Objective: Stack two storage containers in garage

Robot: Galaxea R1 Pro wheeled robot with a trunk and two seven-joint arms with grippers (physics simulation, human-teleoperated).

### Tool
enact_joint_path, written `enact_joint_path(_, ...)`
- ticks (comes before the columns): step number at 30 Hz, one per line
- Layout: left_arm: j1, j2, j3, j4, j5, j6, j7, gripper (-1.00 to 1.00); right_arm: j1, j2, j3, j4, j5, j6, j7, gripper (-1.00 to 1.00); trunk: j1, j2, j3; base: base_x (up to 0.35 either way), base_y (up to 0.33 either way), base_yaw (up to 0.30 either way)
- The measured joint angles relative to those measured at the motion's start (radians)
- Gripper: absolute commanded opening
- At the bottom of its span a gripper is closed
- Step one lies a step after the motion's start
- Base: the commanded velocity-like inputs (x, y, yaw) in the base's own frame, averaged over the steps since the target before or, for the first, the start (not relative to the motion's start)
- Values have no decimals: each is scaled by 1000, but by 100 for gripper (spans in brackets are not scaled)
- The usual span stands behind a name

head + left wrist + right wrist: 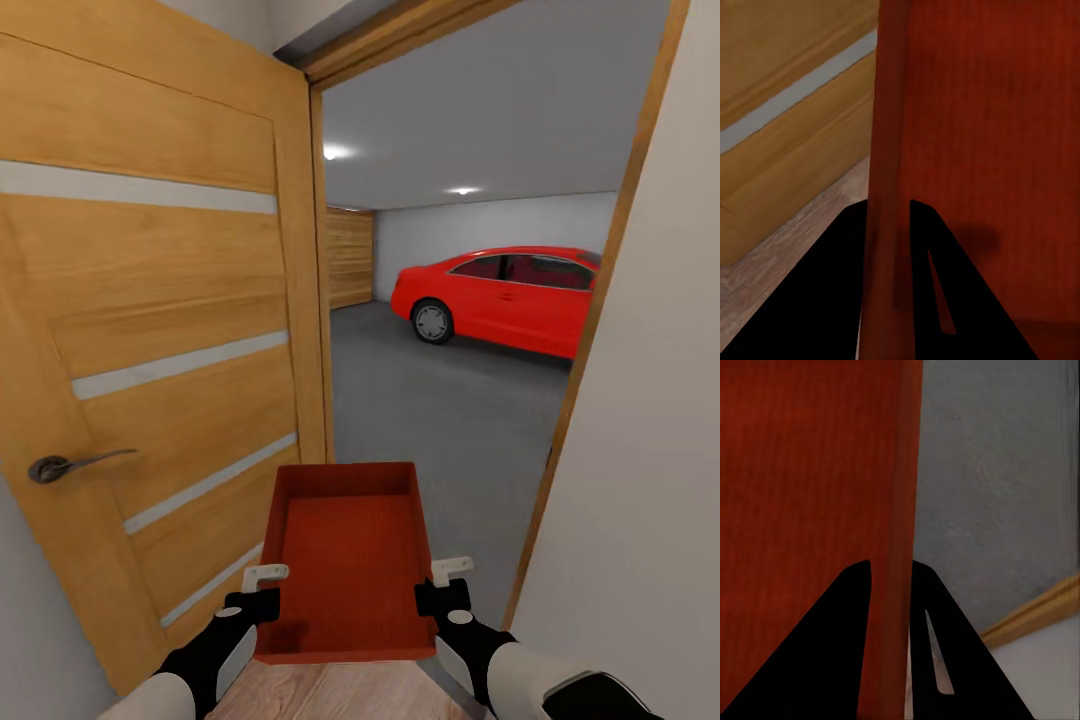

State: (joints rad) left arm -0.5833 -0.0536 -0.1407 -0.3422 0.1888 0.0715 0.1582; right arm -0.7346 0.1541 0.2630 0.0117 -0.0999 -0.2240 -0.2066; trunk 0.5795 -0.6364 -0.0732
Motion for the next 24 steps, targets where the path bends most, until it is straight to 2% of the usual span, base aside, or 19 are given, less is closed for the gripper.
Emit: enact_joint_path(24,0,0,0,0,0,0,0,-100,0,0,0,0,0,0,-1,-100,0,0,0,292,221,-283)
